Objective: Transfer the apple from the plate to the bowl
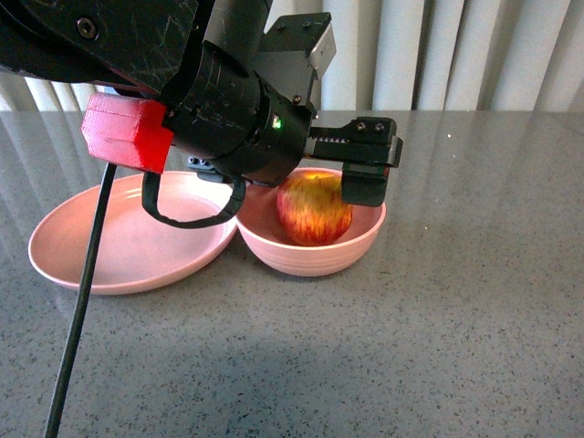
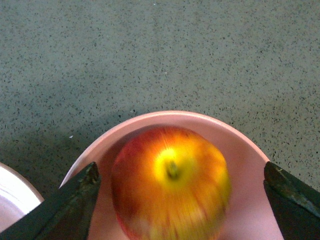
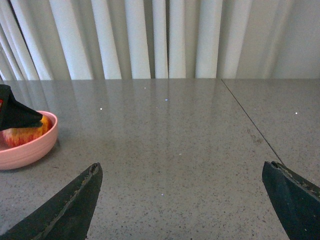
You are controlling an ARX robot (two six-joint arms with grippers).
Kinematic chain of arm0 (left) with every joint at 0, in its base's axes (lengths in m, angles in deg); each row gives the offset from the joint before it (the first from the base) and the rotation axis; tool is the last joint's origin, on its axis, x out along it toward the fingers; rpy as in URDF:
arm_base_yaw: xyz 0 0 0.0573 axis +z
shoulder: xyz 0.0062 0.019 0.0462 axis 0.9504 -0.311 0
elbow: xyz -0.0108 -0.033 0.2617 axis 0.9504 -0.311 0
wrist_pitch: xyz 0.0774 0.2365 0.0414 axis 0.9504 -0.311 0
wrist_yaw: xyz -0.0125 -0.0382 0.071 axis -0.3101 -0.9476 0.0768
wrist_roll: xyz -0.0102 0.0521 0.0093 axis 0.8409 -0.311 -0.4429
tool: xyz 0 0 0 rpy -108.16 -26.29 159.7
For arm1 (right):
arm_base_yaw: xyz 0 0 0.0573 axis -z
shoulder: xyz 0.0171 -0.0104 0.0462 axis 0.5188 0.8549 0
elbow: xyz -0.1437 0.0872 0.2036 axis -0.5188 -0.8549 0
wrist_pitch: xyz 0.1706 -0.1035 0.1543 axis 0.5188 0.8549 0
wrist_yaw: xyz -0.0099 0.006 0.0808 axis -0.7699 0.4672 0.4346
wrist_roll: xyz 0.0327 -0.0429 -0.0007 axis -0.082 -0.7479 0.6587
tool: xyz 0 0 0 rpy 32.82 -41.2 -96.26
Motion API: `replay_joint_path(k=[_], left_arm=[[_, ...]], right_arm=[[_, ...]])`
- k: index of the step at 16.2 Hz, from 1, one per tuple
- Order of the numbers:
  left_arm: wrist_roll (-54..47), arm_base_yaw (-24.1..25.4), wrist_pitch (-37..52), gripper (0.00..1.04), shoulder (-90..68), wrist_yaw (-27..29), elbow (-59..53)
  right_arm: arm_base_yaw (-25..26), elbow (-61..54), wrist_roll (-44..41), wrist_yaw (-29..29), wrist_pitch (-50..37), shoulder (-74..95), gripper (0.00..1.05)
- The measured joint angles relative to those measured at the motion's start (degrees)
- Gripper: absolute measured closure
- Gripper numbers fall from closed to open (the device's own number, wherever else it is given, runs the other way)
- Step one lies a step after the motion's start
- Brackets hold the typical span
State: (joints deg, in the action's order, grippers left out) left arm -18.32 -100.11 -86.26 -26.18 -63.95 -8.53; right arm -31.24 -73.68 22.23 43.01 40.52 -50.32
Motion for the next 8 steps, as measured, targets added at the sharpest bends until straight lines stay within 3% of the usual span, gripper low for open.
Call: replay_joint_path(k=[8], left_arm=[[0.00, 0.26, 0.33, 0.07, 1.60, -0.70, -0.09]], right_arm=[[0.00, 0.00, 0.00, 0.00, 0.00, 0.00, 0.07]])
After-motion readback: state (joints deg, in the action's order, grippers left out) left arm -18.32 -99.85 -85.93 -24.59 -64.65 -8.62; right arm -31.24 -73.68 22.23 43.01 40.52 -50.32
